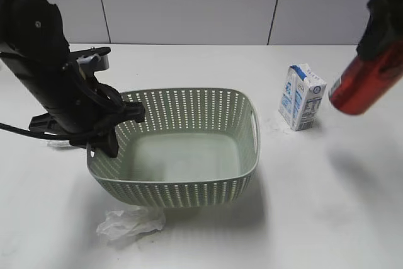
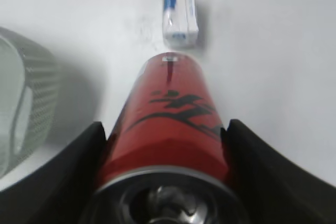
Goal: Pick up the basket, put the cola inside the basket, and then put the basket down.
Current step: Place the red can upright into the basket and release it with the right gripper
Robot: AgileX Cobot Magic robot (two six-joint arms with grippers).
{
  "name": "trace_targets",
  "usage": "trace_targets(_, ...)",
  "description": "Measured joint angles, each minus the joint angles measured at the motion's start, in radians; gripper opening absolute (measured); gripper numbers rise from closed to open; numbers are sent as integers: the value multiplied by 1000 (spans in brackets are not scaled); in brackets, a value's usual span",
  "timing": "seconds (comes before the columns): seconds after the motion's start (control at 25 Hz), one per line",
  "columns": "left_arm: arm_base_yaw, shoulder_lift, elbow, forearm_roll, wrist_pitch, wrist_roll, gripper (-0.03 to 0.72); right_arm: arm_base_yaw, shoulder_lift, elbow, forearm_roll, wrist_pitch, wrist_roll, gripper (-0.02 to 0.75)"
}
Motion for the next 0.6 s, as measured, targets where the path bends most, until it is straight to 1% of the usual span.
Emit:
trace_targets(0.08, 0, 1, -20, 0, 5, 0, 1, 39, 0, -77, -3, 2, 0, 501)
trace_targets(0.12, 0, 1, -30, 0, 6, 0, 1, 74, 0, -111, -6, 4, 0, 501)
trace_targets(0.32, 0, 16, -54, 1, 14, 0, 1, 284, 37, -217, -13, 11, 0, 501)
trace_targets(0.48, 0, 42, -55, 8, 30, 0, 1, 412, 131, -248, -40, 11, 0, 503)
trace_targets(0.6, 0, 49, -56, 22, 37, 0, 1, 475, 225, -249, -68, 15, 0, 502)
